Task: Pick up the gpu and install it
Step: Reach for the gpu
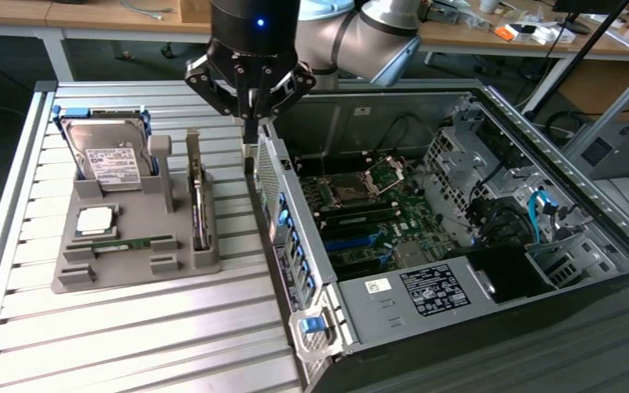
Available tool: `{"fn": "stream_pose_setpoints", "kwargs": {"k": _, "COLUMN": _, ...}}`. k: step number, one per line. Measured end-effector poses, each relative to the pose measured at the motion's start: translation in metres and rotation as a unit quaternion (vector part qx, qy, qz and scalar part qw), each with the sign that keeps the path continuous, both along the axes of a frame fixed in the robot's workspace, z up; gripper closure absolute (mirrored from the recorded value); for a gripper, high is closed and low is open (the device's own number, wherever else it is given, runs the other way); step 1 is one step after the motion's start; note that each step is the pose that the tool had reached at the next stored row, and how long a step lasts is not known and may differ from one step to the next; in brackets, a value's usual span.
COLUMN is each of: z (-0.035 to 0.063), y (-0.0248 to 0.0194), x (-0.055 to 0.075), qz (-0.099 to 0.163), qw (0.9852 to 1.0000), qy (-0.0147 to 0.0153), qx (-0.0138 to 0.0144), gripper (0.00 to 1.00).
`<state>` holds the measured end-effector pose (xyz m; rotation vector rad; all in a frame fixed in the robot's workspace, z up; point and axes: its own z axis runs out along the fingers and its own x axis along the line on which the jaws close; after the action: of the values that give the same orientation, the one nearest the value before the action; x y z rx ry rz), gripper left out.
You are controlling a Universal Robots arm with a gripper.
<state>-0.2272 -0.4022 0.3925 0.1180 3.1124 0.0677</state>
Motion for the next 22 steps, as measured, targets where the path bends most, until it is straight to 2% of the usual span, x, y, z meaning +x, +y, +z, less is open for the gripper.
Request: {"fn": "stream_pose_setpoints", "kwargs": {"k": 22, "z": 0.0, "y": -0.0004, "x": -0.0063, "qz": 0.0, "qw": 1.0, "qy": 0.0, "qx": 0.0, "gripper": 0.89}}
